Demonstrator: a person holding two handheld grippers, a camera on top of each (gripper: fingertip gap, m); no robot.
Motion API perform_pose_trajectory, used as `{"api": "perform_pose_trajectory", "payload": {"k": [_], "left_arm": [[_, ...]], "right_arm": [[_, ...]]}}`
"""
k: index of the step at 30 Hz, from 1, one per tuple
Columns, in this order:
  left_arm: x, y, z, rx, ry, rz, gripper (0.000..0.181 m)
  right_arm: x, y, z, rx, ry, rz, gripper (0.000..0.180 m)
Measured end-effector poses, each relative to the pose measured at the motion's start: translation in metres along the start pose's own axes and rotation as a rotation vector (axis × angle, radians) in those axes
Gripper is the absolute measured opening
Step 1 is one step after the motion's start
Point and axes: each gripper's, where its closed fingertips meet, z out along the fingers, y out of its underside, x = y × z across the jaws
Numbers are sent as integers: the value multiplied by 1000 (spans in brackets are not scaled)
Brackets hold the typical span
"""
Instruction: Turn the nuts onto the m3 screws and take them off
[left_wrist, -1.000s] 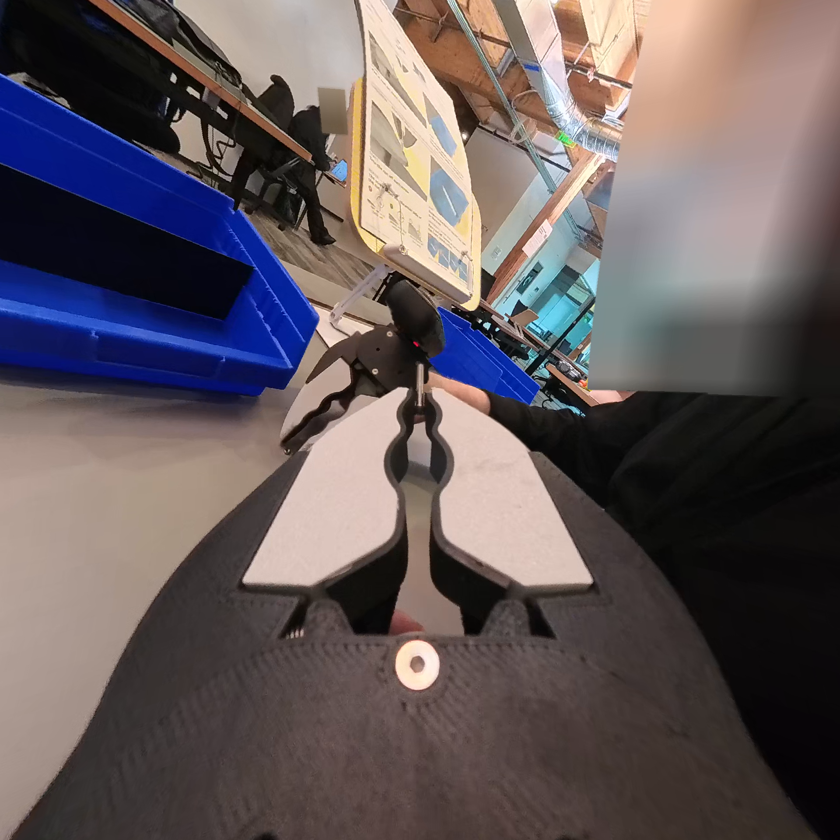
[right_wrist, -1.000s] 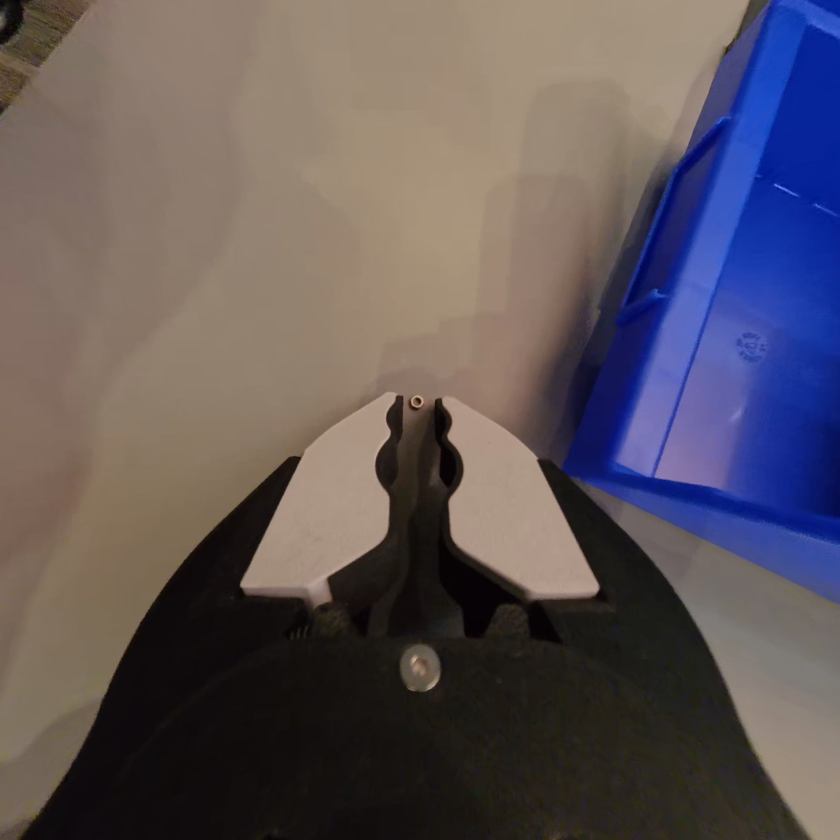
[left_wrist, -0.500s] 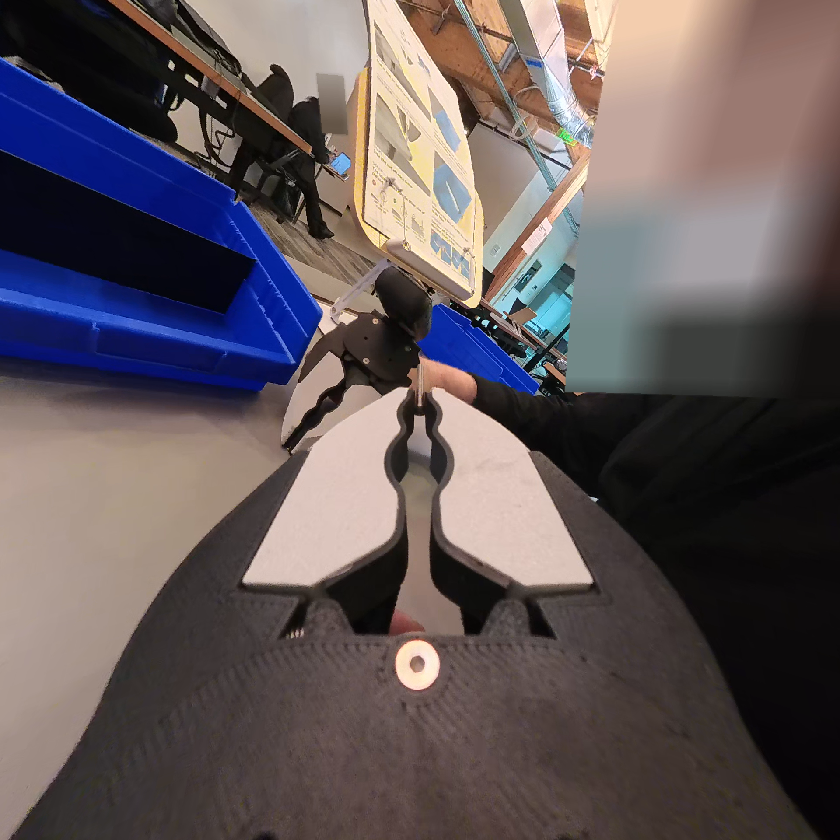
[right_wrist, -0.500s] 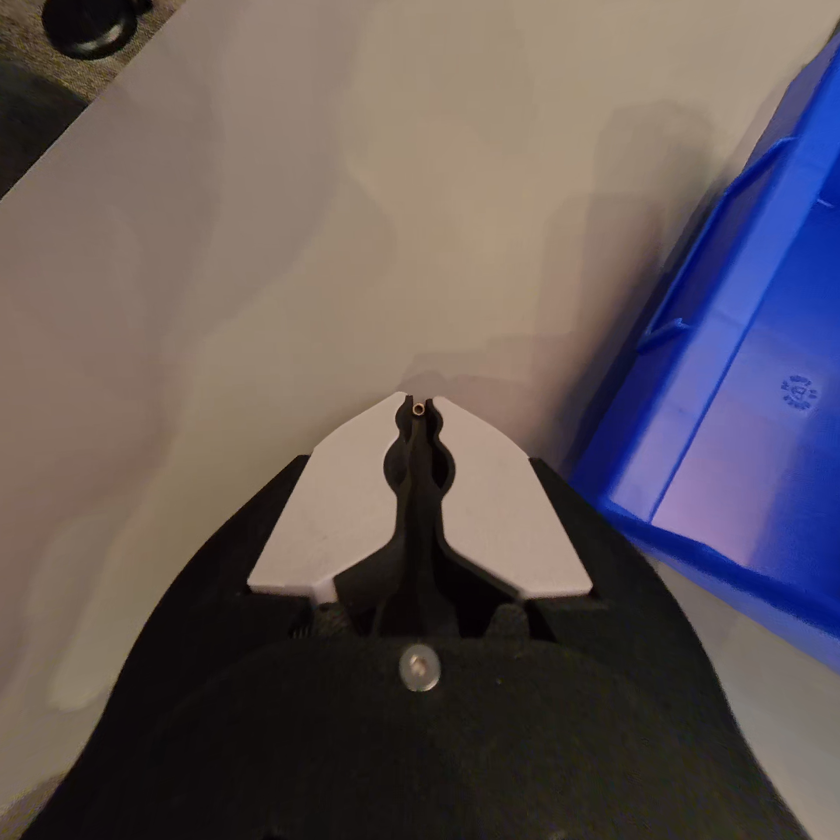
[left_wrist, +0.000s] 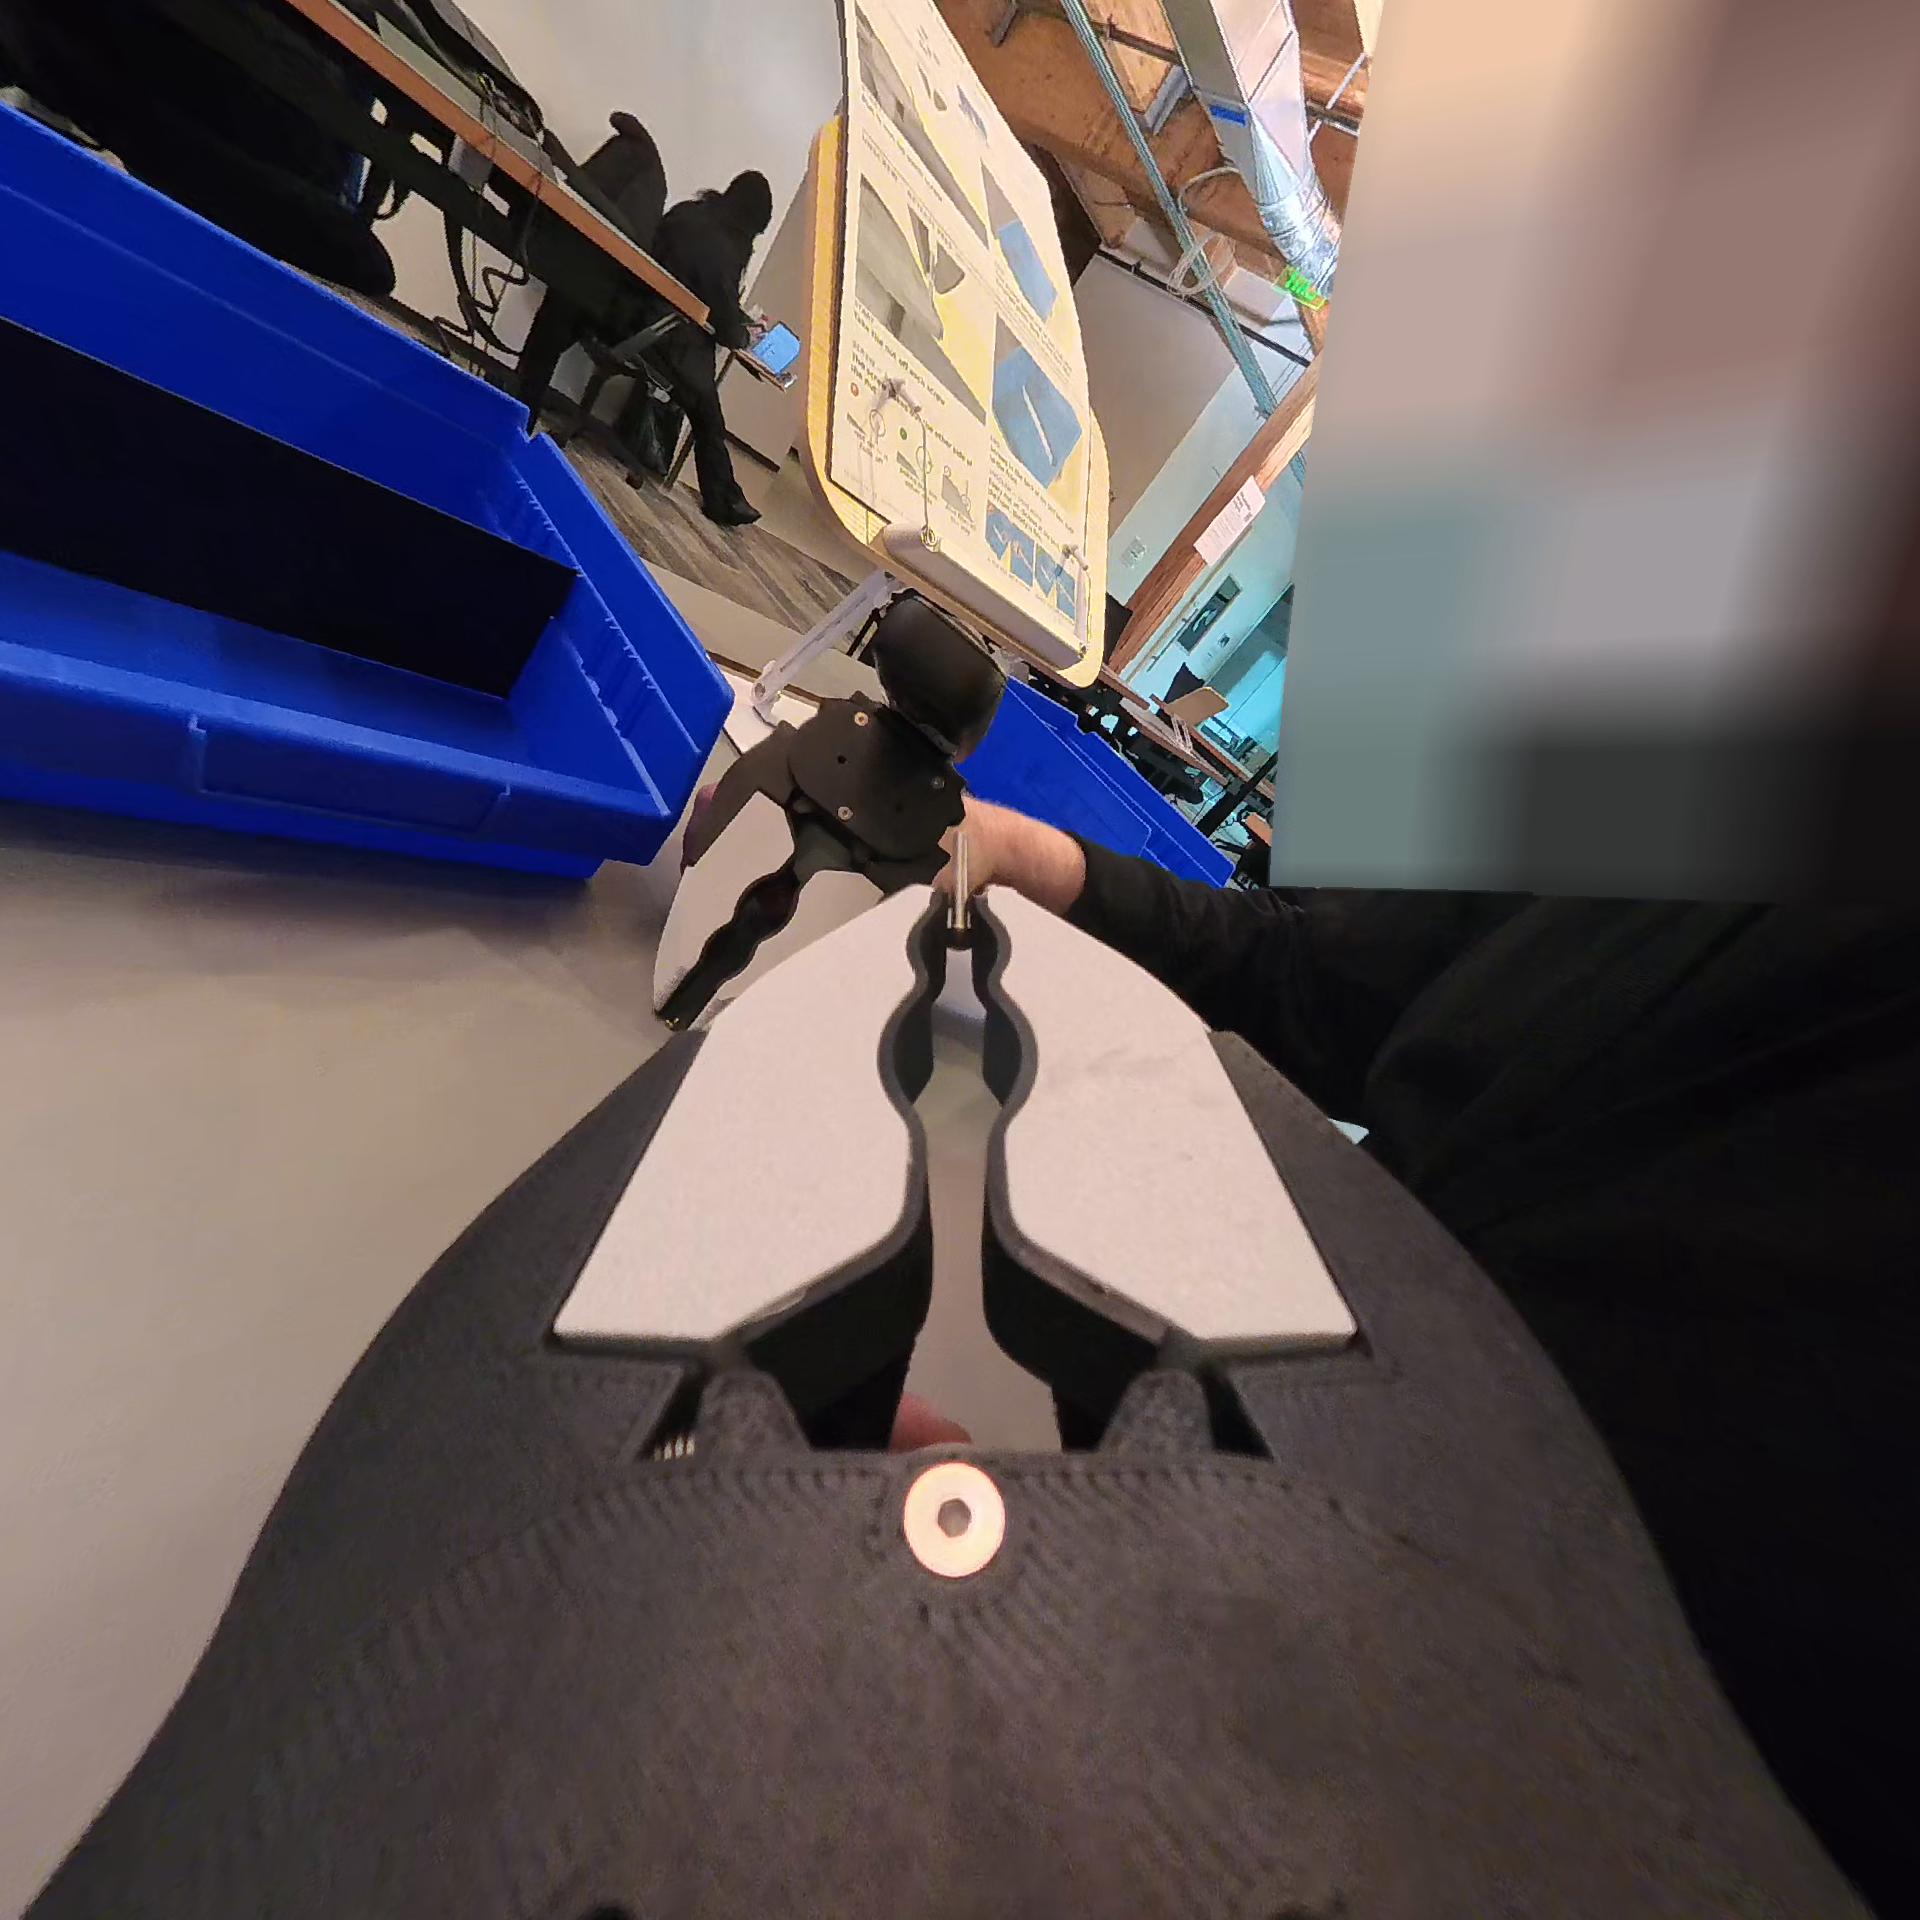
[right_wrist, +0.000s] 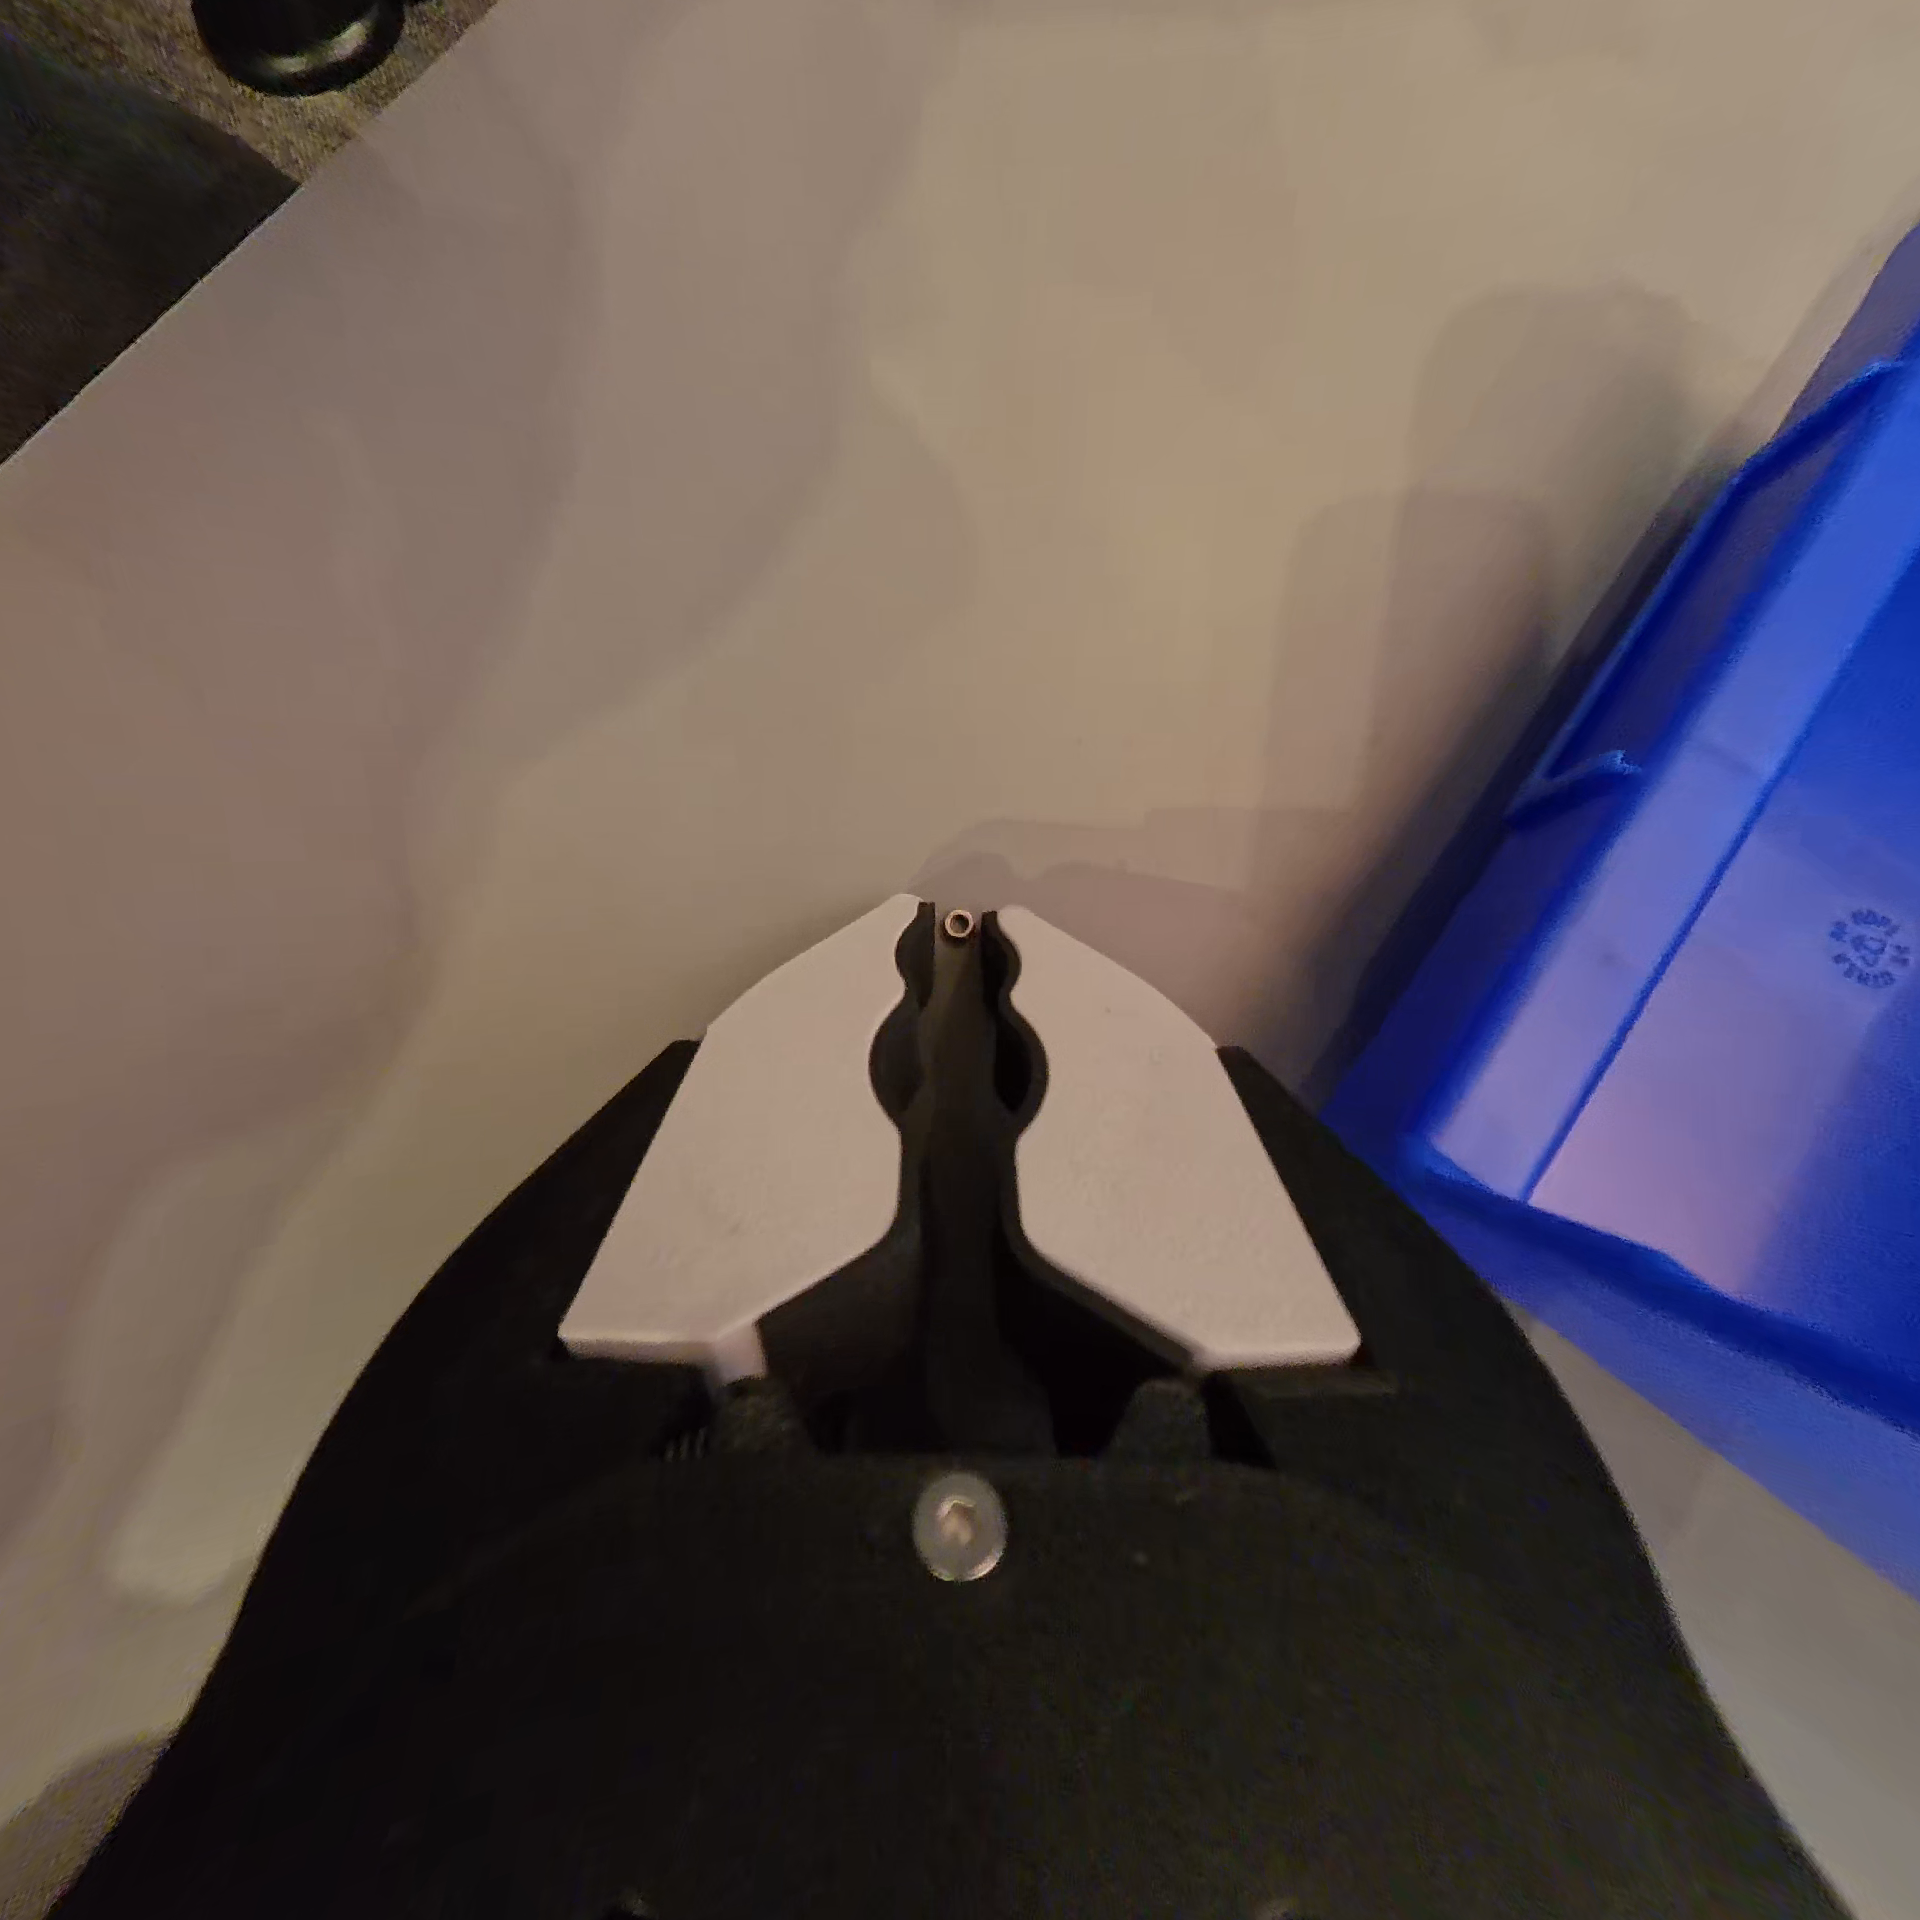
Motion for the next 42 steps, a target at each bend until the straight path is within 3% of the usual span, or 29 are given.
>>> {"api": "perform_pose_trajectory", "payload": {"k": [20, 36, 42], "left_arm": [[-1, 4, 6, -19, -4, -15, 3], [12, 14, 68, -1, 177, -194, 3], [13, 20, 89, 23, 241, -259, 3]], "right_arm": [[-8, -7, -4, 72, -5, -2, 4], [-32, -89, -90, 505, -5, 15, 0], [-35, -88, -113, 550, 25, 14, 0]]}}
